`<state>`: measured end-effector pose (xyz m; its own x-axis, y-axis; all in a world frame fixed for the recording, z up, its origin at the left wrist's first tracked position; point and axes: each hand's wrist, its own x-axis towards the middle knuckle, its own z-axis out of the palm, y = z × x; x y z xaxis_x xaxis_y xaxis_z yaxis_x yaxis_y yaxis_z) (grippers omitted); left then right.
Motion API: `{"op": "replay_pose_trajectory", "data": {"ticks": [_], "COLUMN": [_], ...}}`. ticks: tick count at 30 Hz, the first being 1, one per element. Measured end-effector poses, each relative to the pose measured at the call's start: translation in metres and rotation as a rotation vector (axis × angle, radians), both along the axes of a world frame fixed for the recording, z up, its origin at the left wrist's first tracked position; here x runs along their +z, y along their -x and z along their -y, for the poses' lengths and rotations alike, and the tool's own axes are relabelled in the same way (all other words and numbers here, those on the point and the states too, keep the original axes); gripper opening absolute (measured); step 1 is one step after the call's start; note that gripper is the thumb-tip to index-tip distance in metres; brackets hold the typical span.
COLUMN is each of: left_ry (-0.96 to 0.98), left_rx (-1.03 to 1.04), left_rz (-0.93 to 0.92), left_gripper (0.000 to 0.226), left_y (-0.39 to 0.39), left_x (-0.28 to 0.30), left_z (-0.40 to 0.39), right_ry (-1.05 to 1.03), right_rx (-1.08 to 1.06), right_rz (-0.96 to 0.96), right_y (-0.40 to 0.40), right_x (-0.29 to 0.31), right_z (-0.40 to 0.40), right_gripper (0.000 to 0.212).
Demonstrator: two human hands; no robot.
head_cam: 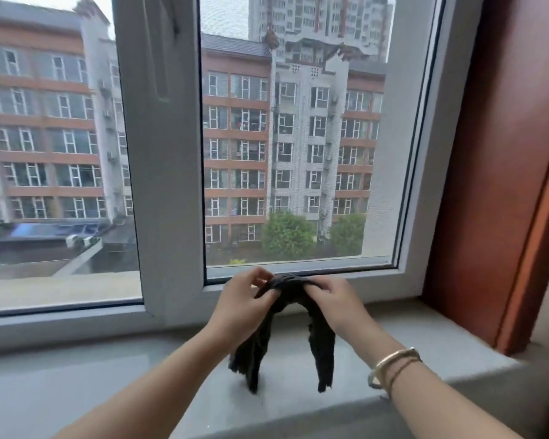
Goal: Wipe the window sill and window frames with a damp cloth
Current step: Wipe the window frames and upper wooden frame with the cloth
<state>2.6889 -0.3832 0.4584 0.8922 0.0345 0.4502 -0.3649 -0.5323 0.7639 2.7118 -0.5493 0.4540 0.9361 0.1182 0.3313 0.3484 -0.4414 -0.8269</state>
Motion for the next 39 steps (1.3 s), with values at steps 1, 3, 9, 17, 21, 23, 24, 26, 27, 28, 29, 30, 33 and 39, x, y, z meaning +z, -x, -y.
{"op": "replay_pose_trajectory", "data": {"ticks": [1, 3, 9, 17, 21, 23, 24, 26, 27, 28, 29, 30, 33, 39], "left_ry": [-0.056, -0.132, -0.202, -0.160, -0.203, -0.205, -0.211, -0.247, -0.191, -0.039, 0.163, 0.367, 0.646, 0.783], "left_rx": [0.039, 0.122, 0.449, 0.479, 0.470, 0.468, 0.499, 0.565, 0.543, 0.465, 0.353, 0.242, 0.081, 0.143], "left_rz": [0.030, 0.062, 0.109, 0.015, 0.019, 0.044, 0.059, 0.073, 0.041, -0.047, -0.192, -0.355, -0.502, -0.280], "left_gripper": [0.007, 0.011, 0.012, 0.028, 0.028, 0.025, 0.023, 0.020, 0.020, 0.021, 0.026, 0.032, 0.044, 0.036], "left_y": [0.004, 0.011, 0.035, 0.036, 0.029, 0.029, 0.031, 0.029, 0.027, 0.026, 0.025, 0.027, 0.018, 0.019], "left_x": [-0.001, -0.005, -0.008, -0.001, 0.000, 0.003, 0.005, 0.010, 0.011, 0.013, 0.016, 0.018, 0.015, 0.013], "left_z": [-0.004, -0.014, -0.026, -0.033, -0.047, -0.050, -0.050, -0.057, -0.060, -0.061, -0.058, -0.054, -0.052, -0.072], "right_ry": [0.013, 0.015, -0.111, -0.343, -0.413, -0.459, -0.474, -0.496, -0.501, -0.502, -0.511, -0.517, -0.485, -0.524], "right_rx": [0.013, 0.061, 0.263, 0.509, 0.467, 0.405, 0.377, 0.321, 0.304, 0.297, 0.311, 0.338, 0.404, 0.259], "right_rz": [0.010, -0.003, -0.078, -0.261, -0.229, -0.199, -0.187, -0.156, -0.153, -0.152, -0.161, -0.179, -0.230, -0.274], "right_y": [0.001, 0.005, 0.014, 0.013, 0.012, 0.010, 0.010, 0.007, 0.006, 0.004, 0.003, 0.001, -0.003, -0.005], "right_x": [-0.002, -0.003, 0.004, 0.019, 0.015, 0.012, 0.011, 0.012, 0.014, 0.016, 0.017, 0.017, 0.016, 0.011], "right_z": [-0.005, -0.014, -0.030, -0.052, -0.060, -0.066, -0.067, -0.074, -0.076, -0.077, -0.078, -0.078, -0.084, -0.083], "right_gripper": [0.022, 0.022, 0.016, 0.026, 0.030, 0.032, 0.031, 0.024, 0.021, 0.019, 0.018, 0.017, 0.022, 0.023]}}
